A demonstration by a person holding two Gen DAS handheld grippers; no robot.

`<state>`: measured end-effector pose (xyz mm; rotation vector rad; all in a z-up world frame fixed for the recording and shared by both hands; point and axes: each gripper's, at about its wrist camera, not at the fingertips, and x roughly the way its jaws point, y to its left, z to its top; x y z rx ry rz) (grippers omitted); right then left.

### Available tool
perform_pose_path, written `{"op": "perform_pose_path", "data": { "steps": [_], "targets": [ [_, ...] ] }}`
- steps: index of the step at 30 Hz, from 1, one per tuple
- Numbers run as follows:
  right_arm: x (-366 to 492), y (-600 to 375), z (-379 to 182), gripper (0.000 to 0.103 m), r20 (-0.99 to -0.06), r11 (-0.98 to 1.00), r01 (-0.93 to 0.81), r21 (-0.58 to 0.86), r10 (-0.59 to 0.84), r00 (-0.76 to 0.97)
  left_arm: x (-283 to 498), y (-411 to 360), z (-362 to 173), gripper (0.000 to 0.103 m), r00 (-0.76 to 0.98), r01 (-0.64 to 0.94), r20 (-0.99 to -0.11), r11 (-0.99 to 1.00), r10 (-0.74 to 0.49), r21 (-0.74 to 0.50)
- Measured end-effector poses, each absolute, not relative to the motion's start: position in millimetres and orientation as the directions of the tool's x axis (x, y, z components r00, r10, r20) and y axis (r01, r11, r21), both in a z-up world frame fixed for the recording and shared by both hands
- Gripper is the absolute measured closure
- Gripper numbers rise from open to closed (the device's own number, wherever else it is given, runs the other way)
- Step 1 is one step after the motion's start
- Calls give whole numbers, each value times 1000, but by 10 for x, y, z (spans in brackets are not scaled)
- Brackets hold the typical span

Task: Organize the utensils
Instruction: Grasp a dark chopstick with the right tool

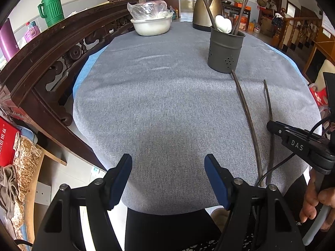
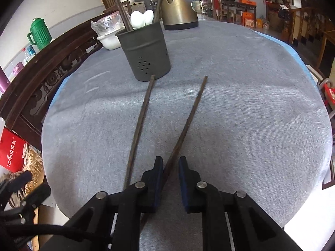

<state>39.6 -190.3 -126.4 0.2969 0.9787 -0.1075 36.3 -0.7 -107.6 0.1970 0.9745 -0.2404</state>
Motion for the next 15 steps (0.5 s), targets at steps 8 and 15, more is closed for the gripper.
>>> {"op": "perform_pose_path", "data": {
  "steps": [8, 15],
  "targets": [
    [414, -2037, -1295, 85, -799, 935, 183, 303, 145, 583, 366, -41, -1092, 31, 537, 297, -836, 953, -110, 66],
    [353, -2273, -1326, 84, -767, 886, 227, 405, 194, 612, 453, -242, -1065, 31, 549, 320, -829, 943, -107, 90]
  ]
}}
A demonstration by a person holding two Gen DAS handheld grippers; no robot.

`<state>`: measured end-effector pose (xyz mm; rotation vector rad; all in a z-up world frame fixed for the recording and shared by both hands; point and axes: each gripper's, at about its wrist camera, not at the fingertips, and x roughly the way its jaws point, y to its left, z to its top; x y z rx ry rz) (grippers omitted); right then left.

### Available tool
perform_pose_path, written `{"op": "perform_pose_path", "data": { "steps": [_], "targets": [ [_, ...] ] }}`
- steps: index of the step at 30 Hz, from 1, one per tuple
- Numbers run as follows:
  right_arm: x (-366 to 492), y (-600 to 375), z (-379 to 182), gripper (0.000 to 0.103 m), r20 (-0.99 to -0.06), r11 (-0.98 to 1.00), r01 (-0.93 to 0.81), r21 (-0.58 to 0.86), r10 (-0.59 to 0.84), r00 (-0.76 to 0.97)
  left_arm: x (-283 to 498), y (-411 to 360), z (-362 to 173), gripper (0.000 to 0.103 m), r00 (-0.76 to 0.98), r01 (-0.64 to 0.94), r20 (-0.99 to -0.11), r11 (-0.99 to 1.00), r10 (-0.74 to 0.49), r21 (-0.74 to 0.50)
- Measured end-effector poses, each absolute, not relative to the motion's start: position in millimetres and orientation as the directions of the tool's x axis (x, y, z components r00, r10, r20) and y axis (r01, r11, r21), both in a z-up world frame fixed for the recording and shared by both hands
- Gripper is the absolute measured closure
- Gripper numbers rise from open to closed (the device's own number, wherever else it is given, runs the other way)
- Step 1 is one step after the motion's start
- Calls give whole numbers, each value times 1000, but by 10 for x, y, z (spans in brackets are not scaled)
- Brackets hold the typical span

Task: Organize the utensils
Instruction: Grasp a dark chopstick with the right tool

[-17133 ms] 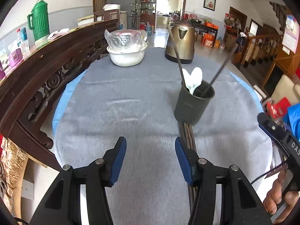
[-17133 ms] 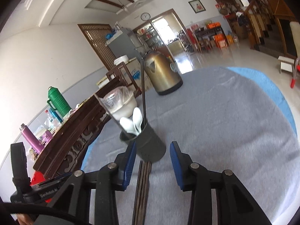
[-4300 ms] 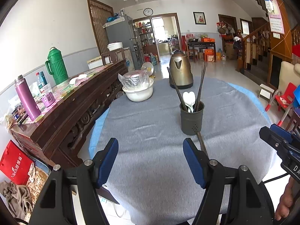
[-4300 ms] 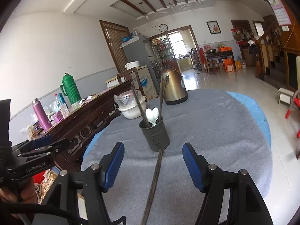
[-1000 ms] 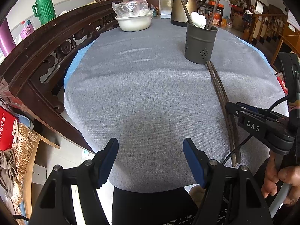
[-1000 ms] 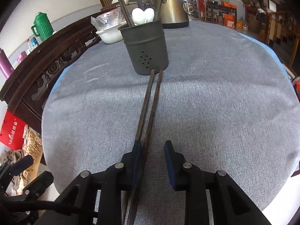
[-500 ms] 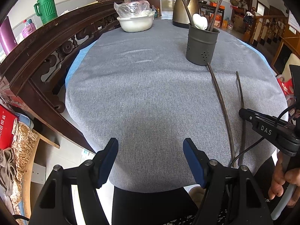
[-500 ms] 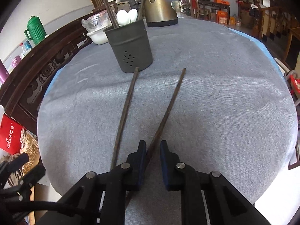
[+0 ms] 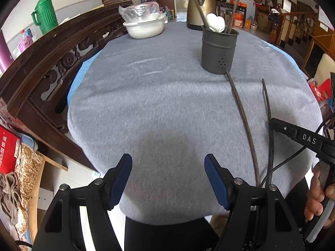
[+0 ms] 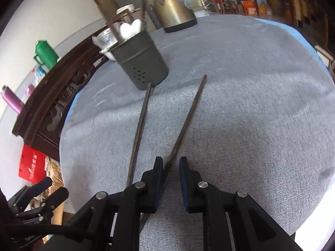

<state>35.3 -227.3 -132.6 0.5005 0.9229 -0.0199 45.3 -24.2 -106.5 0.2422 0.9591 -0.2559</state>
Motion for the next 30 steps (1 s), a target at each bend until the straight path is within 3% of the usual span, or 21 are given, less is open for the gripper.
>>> {"op": "perform_pose_path", "data": {
  "steps": [30],
  "targets": [
    [727, -2325, -1375, 84, -720, 896, 163, 413, 211, 661, 888, -569, -1212, 31, 550, 328, -834, 930, -44, 167]
  ]
}}
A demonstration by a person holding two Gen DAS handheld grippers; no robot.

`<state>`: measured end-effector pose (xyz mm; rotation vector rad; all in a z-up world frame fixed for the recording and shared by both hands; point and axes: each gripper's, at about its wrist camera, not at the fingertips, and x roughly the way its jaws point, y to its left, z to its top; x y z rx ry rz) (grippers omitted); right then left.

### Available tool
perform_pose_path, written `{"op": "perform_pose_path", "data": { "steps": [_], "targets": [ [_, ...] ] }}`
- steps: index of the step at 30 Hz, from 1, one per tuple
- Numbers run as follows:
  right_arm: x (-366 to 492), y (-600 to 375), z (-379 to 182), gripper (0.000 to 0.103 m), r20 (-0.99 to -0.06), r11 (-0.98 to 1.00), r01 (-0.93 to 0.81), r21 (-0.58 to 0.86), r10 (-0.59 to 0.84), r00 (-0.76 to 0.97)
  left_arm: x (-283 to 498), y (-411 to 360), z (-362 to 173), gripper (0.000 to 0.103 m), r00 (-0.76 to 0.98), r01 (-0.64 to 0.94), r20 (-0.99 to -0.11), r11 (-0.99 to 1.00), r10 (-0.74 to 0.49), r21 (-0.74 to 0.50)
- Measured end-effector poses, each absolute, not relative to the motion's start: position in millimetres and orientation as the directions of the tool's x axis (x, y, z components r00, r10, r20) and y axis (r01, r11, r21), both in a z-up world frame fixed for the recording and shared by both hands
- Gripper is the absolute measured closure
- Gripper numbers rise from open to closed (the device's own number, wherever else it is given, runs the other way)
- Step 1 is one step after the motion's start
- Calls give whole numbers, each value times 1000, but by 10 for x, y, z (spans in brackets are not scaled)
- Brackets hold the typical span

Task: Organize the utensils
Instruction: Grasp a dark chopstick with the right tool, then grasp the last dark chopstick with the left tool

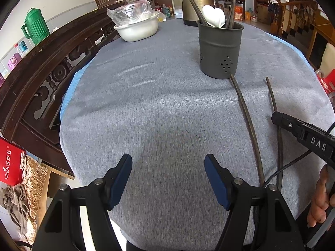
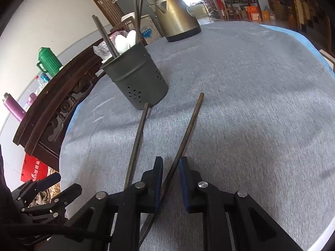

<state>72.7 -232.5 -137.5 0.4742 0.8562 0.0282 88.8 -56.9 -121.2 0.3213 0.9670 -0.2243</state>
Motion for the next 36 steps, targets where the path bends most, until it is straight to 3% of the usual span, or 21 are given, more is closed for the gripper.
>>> {"op": "perform_pose_path", "data": {
  "steps": [18, 23, 36],
  "targets": [
    [749, -2874, -1395, 81, -559, 778, 122, 616, 323, 764, 1262, -895, -1135, 31, 564, 346, -825, 918, -40, 192],
    [788, -3030, -1480, 76, -535, 723, 147, 675, 342, 773, 1461, -1016, -1106, 31, 550, 348, -832, 926, -76, 146],
    [745, -3275, -1627, 75, -479, 622, 172, 764, 369, 796, 1908, -1475, -1191, 31, 450, 380, -877, 925, -168, 18]
  ]
}}
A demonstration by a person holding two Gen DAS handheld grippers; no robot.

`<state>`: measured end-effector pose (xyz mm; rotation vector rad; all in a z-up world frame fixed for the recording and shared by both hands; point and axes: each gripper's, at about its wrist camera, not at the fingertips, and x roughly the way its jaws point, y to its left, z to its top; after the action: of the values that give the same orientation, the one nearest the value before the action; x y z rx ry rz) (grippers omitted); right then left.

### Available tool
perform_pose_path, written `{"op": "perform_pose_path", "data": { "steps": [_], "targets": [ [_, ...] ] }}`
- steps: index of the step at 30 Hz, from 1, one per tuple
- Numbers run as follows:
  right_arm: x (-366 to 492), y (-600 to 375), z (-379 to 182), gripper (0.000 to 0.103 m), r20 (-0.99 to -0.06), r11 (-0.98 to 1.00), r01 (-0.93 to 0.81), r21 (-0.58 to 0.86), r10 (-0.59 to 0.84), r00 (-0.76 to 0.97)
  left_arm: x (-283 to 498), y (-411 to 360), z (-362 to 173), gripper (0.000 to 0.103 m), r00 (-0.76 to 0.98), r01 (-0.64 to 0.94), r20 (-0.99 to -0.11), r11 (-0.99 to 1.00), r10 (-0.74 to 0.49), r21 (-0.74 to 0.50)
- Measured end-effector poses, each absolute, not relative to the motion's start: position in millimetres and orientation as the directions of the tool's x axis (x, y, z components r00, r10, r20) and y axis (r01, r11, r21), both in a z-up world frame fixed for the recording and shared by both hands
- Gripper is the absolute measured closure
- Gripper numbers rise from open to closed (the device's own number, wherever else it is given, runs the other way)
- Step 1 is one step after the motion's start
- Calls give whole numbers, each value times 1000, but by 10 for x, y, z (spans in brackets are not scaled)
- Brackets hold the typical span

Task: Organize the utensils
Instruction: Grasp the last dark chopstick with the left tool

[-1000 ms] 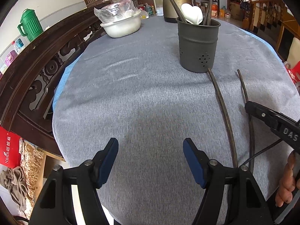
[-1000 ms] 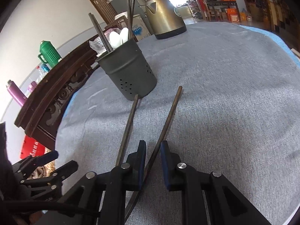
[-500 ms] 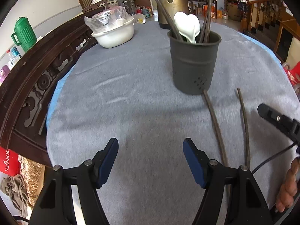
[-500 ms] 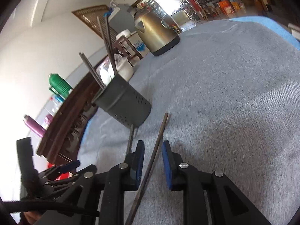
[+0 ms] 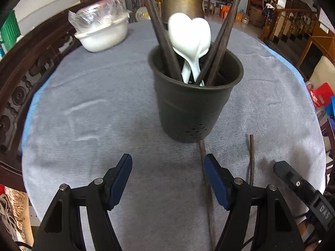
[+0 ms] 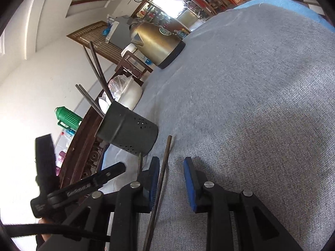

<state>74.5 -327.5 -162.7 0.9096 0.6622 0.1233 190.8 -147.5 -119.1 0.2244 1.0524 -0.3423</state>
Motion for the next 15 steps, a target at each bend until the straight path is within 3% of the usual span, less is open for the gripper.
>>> {"op": "perform_pose_path", "data": {
  "steps": [10, 13, 15],
  "targets": [
    [676, -3318, -1652, 75, -456, 596, 165, 786, 379, 805, 2086, -1635, -1333, 32, 365, 399, -904, 915, -223, -65],
    [657, -3329, -1664, 75, -454, 595, 164, 787, 379, 806, 2160, -1648, -1397, 48, 342, 402, -912, 912, -228, -77],
    [664, -3322, -1660, 75, -454, 595, 164, 786, 378, 807, 2186, -1669, -1404, 50, 350, 403, -908, 912, -230, -75]
  ]
}}
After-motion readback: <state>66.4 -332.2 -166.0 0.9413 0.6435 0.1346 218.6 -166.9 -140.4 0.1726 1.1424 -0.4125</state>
